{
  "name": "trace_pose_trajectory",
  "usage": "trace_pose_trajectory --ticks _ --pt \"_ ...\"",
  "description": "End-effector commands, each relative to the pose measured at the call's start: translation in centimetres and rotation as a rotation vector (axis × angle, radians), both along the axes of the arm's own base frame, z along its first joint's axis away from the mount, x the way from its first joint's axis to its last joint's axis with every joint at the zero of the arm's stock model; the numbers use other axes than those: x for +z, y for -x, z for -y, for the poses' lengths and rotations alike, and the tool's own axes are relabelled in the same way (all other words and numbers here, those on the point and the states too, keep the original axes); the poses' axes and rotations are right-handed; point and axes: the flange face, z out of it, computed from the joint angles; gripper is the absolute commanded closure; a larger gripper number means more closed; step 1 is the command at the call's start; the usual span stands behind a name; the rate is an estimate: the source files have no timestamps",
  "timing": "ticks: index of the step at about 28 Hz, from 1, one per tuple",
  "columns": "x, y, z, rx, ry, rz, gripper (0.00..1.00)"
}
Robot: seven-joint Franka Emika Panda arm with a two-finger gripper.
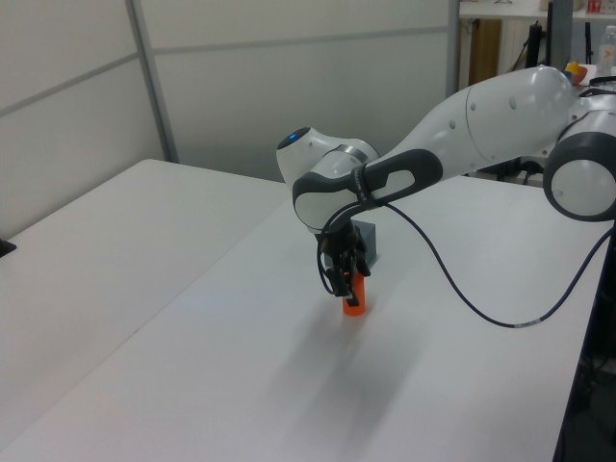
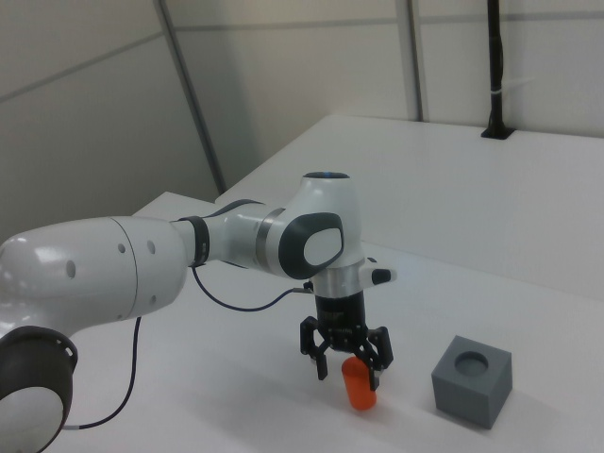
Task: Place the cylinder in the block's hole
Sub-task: 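Close the gripper on the orange cylinder and lift it up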
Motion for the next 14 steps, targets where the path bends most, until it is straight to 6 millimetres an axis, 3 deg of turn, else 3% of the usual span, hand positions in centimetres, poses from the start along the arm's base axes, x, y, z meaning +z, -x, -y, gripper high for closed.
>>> trace_pose_trajectory --ticks 1,2,6,12,14 --pt "0.39 -0.37 -0.03 0.018 0.017 0.022 0.00" --pt "0.39 -0.37 -0.02 0.021 0.018 0.022 0.03" --pt "0.30 -0.37 0.03 0.032 0.021 0.019 0.48" --pt "0.29 -0.36 0.12 0.036 0.018 0.018 0.85" --pt "0.29 -0.36 0.12 0.048 0.015 0.016 0.90"
